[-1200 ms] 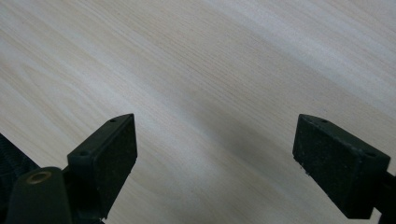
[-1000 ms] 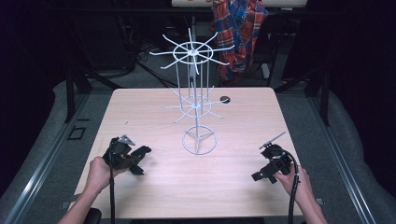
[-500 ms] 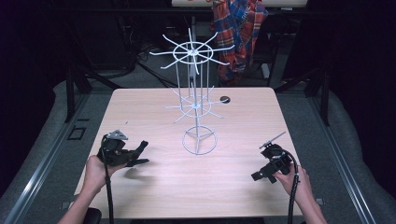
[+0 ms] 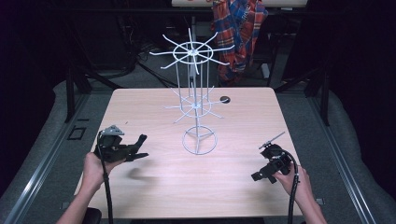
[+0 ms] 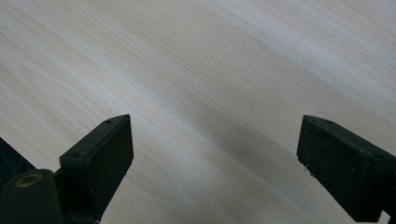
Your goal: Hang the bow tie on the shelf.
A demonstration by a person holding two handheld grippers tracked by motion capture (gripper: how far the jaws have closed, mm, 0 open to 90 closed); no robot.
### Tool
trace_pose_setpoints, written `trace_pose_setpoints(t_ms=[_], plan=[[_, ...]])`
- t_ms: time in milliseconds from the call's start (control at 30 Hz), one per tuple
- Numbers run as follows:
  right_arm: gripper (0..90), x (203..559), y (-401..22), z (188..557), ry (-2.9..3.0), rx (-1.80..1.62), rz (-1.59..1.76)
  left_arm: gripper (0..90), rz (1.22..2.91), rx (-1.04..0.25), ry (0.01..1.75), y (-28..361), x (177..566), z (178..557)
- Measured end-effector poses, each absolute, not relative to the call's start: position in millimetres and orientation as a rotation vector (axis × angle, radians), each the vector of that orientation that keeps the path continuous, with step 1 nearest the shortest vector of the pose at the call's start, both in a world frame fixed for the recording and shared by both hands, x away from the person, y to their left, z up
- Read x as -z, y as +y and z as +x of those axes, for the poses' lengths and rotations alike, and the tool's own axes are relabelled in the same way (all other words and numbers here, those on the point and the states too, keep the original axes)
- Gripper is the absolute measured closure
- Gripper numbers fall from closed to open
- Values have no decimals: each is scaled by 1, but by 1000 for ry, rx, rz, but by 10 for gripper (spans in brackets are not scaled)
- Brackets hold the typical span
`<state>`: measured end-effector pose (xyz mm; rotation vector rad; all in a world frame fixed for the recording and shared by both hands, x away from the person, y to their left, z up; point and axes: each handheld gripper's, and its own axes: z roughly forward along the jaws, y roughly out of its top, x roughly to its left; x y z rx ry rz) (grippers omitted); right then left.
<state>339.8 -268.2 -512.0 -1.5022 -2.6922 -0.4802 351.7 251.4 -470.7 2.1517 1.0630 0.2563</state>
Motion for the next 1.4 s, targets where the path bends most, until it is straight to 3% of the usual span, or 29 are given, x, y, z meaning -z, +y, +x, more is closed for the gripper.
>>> trace_pose_setpoints(t_ms=[333, 1400], plan=[[30, 512, -266, 339, -2697, 491, -1486, 877, 2119, -270, 1042, 248, 459, 353], [39, 513, -267, 339, -2694, 470, -1470, 878, 2031, -285, 993, 231, 436, 372]])
